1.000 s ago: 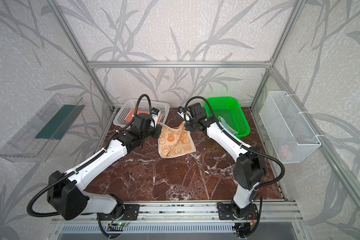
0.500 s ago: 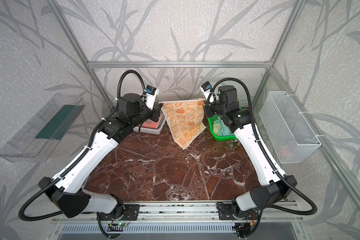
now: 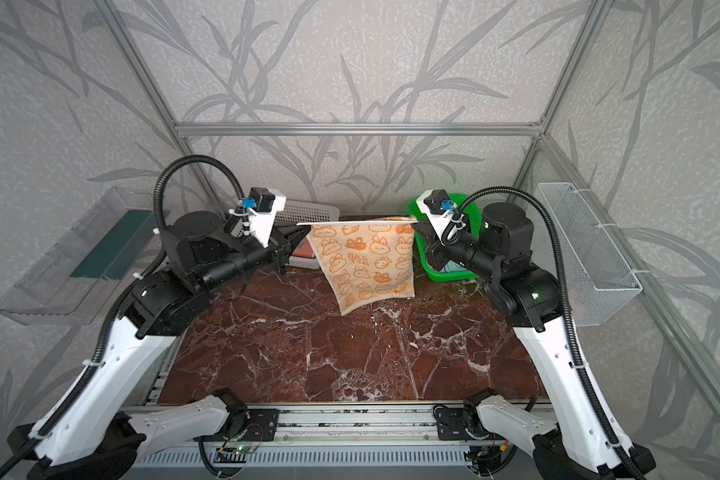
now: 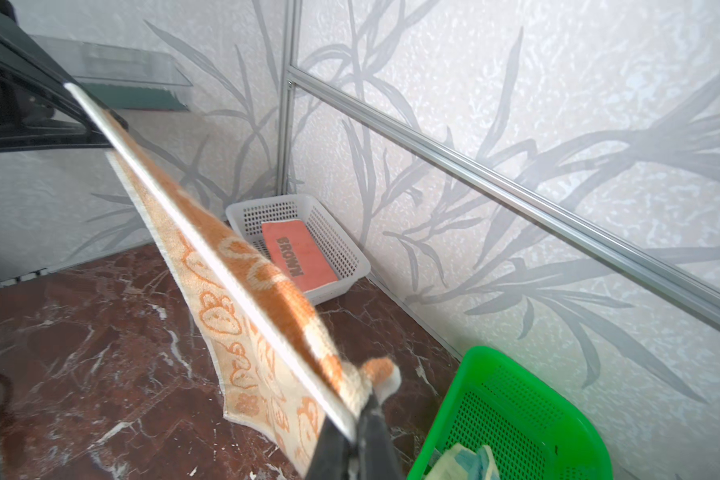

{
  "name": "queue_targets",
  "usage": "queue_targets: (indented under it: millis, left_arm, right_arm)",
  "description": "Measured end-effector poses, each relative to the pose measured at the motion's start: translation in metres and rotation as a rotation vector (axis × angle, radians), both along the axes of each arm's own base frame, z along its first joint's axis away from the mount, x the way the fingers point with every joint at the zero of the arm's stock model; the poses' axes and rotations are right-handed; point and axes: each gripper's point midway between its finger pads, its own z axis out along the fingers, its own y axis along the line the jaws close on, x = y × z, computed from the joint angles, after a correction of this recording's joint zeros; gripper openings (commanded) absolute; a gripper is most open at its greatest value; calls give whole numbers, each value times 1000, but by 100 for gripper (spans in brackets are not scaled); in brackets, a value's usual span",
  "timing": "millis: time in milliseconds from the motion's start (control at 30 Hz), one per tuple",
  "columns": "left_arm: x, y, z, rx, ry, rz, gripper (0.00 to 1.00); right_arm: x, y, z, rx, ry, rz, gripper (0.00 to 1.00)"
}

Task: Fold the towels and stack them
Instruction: 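Lift the orange towel high with both grippers, stretching its top edge, then lower the hanging orange towel flat onto the table with both grippers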

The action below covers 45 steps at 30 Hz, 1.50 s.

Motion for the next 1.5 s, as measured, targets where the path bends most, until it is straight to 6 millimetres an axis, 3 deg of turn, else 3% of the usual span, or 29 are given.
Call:
queue_targets:
  millis: [200,400,667,933,1233,1367,1500]
  left_arm:
    - [-34,3,11,-57,-15,-90,0]
    - [-50,4,1,-74,11,-133,0]
    - [-62,9,-6,-85,22,-149,0]
    - [-71,11,-8,-90,43,-167,0]
    - [-92,12,-5,-126,63,-235,0]
    - [-93,11,-5,-125,67,-243,0]
    - [-83,10,-8,-112,74,-211,0]
  right_arm:
    - [-41,3,19,60,-38,102,0]
    - [-64,3,21,97,-23,152,0]
    - [-66,6,-3,88,56,169,0]
    - [-73,8,-5,96,83,200,0]
    - [-102,7,-3,120,102,260,0]
    - [-107,6,-2,123,101,262,0]
    - [-96,7,-7,113,122,240,0]
